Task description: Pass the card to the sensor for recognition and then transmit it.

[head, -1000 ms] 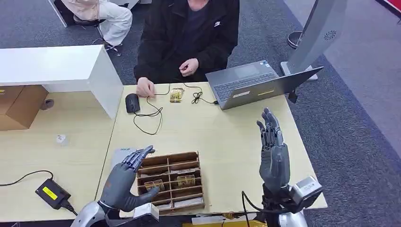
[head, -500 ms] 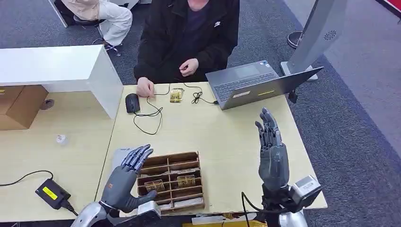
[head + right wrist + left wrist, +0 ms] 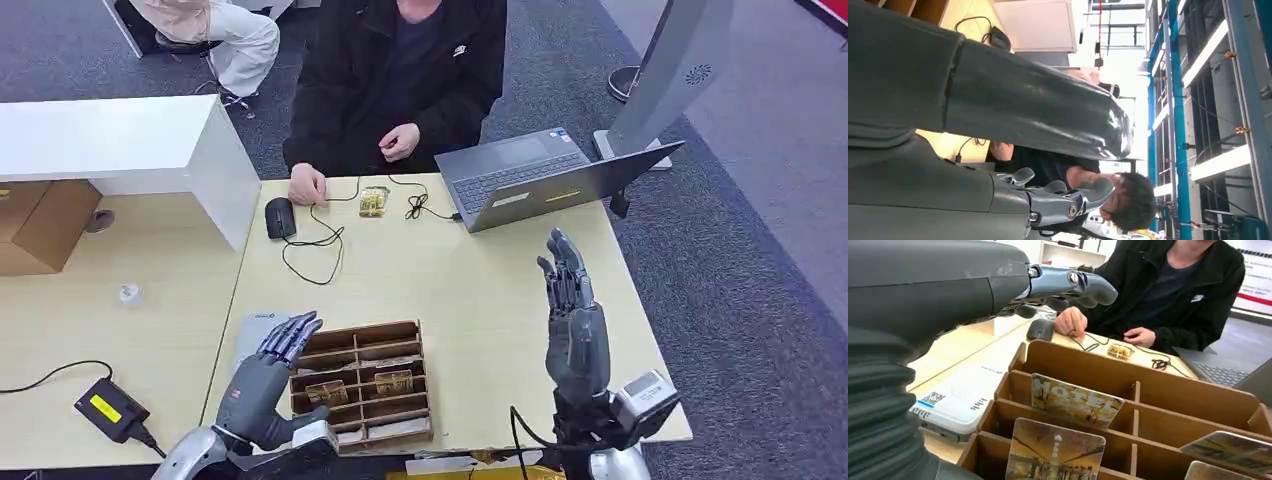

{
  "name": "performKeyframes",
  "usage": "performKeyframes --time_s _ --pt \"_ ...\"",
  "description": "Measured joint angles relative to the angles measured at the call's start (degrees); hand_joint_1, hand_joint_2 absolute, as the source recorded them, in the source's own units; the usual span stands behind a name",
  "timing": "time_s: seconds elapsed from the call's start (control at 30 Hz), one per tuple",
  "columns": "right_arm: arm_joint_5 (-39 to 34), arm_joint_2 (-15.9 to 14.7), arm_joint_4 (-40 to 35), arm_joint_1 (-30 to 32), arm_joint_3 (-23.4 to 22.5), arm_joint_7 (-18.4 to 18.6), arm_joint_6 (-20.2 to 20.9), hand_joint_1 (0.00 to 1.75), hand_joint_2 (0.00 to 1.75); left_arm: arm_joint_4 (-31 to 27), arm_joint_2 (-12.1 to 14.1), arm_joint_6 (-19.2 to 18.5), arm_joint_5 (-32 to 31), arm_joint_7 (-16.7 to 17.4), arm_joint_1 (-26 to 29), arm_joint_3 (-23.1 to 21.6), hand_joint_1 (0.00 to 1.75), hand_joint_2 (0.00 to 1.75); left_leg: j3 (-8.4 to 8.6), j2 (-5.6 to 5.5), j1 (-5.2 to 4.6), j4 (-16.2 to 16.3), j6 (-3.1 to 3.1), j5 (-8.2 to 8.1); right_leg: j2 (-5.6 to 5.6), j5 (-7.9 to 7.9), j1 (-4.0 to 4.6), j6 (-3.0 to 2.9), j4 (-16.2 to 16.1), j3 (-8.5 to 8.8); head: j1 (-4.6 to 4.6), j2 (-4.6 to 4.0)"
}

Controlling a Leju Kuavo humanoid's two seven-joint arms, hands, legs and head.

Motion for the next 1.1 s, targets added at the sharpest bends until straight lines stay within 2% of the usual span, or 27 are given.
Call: performKeyframes --time_s 1.1 --pt "-0.02 0.0 0.02 0.0 0.0 0.04 0.0 0.0 0.0 0.17 -0.11 0.07 0.28 -1.42 -0.98 0.11 1.75 1.75 0.02 -0.01 0.0 0.0 0.0 0.0 -0.02 0.0 0.0 0.0 0.0 0.03 0.0 0.0"
